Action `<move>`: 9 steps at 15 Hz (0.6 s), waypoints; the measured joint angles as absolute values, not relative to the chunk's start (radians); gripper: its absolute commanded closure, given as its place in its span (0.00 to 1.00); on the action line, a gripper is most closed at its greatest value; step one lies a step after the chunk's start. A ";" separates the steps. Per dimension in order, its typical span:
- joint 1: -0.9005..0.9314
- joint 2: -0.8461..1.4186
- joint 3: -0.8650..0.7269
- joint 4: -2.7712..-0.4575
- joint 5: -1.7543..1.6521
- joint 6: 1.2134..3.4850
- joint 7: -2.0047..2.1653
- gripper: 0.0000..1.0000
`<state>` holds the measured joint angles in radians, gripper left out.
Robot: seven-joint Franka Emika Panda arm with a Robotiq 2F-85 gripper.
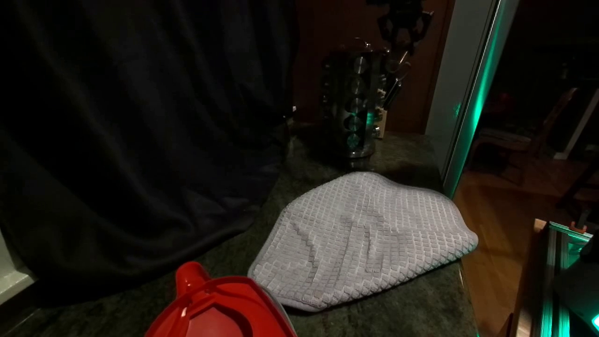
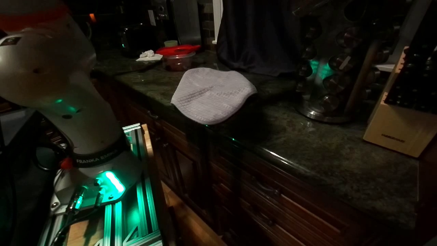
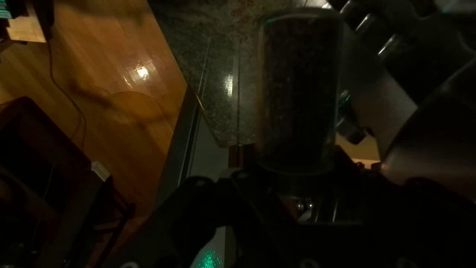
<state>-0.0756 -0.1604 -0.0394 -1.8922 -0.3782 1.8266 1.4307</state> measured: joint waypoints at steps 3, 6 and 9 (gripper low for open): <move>-0.066 -0.204 0.003 -1.961 -0.378 1.881 1.460 0.75; -0.058 -0.240 0.047 -2.009 -0.378 1.903 1.472 0.75; -0.049 -0.265 0.089 -2.031 -0.386 1.903 1.474 0.75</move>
